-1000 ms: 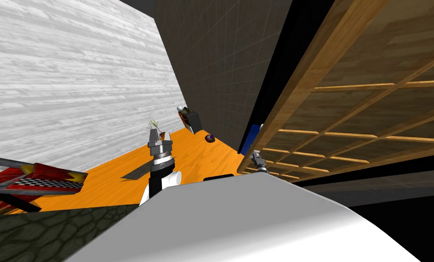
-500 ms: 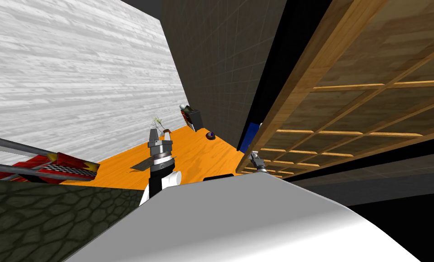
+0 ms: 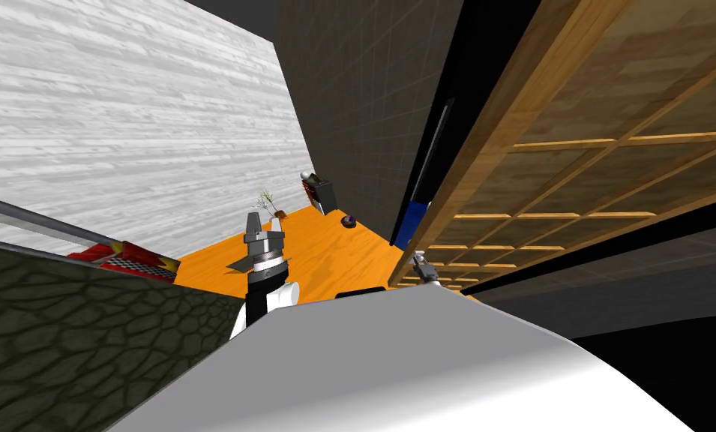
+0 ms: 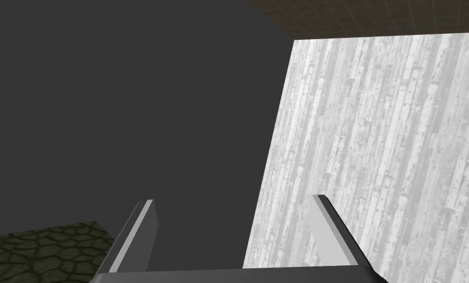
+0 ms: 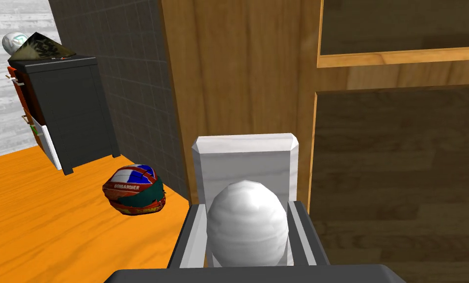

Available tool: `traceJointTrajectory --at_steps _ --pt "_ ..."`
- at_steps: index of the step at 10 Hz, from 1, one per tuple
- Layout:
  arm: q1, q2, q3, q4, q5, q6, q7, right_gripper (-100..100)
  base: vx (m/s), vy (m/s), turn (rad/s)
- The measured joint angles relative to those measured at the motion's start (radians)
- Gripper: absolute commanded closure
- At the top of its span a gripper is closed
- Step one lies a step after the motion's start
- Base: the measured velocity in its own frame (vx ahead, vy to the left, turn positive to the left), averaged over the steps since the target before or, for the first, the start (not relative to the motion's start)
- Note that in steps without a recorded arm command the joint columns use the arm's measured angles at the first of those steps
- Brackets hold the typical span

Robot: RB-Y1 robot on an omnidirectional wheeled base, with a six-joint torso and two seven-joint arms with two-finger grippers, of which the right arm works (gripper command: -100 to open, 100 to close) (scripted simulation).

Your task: Pull the door open

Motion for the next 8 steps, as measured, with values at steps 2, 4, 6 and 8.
traceJointTrajectory --at_steps 2,4,6,8 --pt "0.006 -0.011 0.014 0.005 0.010 -0.023 -0.017 100 -0.203 -0.045 0.106" --pt "0.019 -0.025 0.030 0.006 0.021 -0.043 -0.032 100 -0.198 -0.032 0.104" --pt "0.034 -0.039 0.046 0.004 0.033 -0.064 -0.048 100 -0.198 -0.043 0.096" --pt "0.041 -0.050 0.061 0.014 0.043 -0.090 -0.065 100 -0.137 -0.023 0.047"
